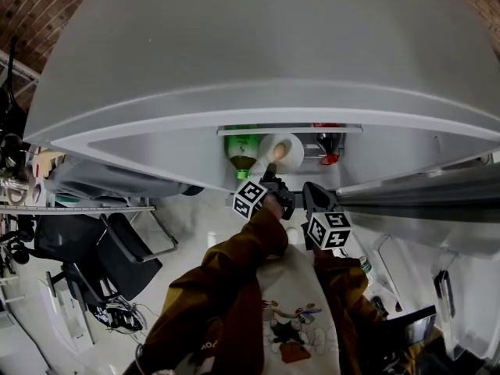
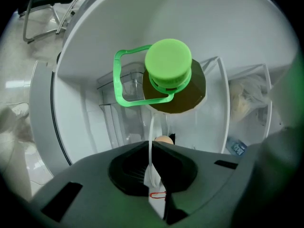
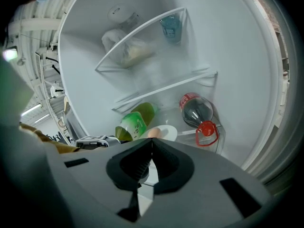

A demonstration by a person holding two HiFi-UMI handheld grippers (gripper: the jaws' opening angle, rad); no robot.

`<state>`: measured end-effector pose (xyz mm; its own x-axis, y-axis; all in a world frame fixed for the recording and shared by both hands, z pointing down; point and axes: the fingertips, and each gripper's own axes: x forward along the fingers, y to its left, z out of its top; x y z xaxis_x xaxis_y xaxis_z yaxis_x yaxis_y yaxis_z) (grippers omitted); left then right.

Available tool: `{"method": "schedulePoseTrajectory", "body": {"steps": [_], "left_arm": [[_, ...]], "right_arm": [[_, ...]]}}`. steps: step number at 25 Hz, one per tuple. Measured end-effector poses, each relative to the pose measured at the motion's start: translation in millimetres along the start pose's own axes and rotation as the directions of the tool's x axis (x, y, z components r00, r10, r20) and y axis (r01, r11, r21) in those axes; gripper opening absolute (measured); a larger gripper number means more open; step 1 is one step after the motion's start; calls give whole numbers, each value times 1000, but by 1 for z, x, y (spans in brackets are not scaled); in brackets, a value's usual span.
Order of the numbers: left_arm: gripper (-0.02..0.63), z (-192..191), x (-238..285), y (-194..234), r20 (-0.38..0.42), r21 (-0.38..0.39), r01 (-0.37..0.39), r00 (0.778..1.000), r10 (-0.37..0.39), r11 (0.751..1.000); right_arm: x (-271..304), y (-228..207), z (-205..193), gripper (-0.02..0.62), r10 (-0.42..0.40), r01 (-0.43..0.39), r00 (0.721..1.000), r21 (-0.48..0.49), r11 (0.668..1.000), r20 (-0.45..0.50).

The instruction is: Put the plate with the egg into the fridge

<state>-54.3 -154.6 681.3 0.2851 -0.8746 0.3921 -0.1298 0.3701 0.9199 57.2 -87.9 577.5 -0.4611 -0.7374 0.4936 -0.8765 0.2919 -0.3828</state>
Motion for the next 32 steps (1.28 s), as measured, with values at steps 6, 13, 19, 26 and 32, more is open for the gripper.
{"method": "schedulePoseTrajectory", "body": {"steps": [6, 13, 19, 26, 32], "left_arm": [[15, -1, 10, -5, 1, -19, 6, 1000, -6, 1000], [15, -3, 18, -14, 0, -47, 36, 999, -36, 998], [15, 0, 26, -20, 7, -46, 36, 999, -36, 998], [17, 9, 32, -20, 33, -42, 3, 999, -2, 999], [17, 14, 36, -21, 43, -49, -7, 999, 9, 999]], "right_arm": [[1, 1, 0, 6, -2, 2, 1000, -3, 1000, -3], [1, -3, 0, 6, -11, 11, 1000, 14, 1000, 0], [2, -4, 1, 6, -15, 15, 1000, 14, 1000, -2], [2, -6, 3, 6, -16, 16, 1000, 17, 1000, -1], [4, -4, 3, 6, -17, 17, 1000, 19, 1000, -6]]}}
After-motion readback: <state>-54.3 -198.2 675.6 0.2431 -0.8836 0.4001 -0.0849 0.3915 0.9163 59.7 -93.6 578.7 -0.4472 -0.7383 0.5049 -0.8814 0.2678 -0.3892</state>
